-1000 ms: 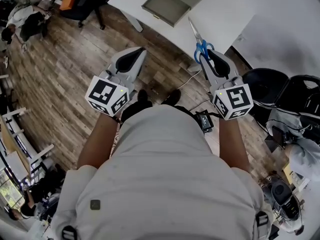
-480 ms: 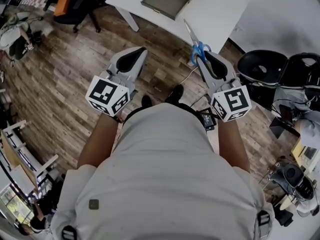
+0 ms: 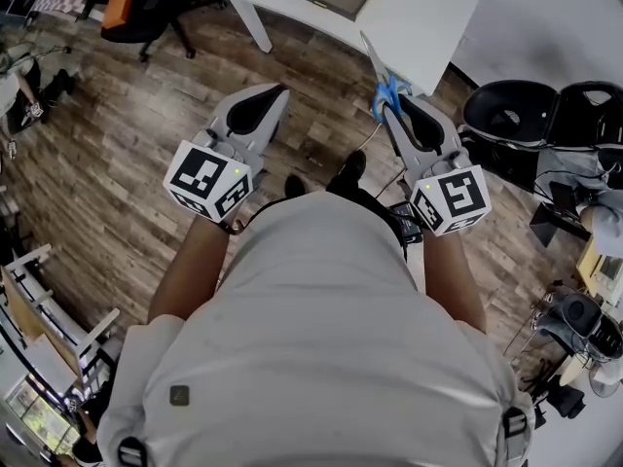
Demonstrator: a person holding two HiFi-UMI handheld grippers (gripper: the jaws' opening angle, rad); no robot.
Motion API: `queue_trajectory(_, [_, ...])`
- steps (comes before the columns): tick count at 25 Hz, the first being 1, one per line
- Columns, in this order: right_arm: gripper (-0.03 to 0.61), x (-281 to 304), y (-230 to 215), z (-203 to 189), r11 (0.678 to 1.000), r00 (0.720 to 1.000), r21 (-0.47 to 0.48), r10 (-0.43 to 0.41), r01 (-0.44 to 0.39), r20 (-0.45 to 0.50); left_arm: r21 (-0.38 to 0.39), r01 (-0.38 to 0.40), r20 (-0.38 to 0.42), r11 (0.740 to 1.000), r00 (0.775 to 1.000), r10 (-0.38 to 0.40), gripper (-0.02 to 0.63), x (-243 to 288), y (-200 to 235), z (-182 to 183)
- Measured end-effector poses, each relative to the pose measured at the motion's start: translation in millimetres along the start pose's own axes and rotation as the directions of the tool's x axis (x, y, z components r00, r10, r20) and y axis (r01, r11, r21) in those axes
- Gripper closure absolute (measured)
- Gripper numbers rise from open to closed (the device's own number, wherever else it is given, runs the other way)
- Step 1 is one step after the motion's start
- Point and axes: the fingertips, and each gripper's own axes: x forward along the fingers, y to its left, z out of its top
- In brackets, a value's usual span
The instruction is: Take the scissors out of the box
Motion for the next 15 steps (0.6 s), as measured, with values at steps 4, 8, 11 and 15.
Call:
queue_trajectory(4, [0.48,-3.1,26.9,0.9,1.0,1.0,-0.001,-0.017,0.017,0.009,0.002,0.014,0.015,1.0,1.0,-0.015,0.612,-23.3,1.4,-2.9])
queue_trajectory(8, [0.48,-3.9,50.7,1.5,1.0,0.999,-0.005,-0.027,0.027,0.018,0.005,0.025,0.026,1.0,0.999,-0.025,0.612,-42.8,3.4,-4.3])
queue_trajectory(11, [0.48,-5.0,68.3,2.4,1.0,0.999,-0.004,-0.029,0.029,0.024,0.01,0.032,0.03,0.999,0.999,-0.032,0.612,-57.0,3.8,-4.7])
queue_trajectory(15, [0.48,-4.3,85.7,2.0,0.999,0.999,-0.004,-0.032,0.032,0.031,0.017,0.038,0.038,0.999,0.999,-0.038,0.612,-70.4,6.4,-4.7])
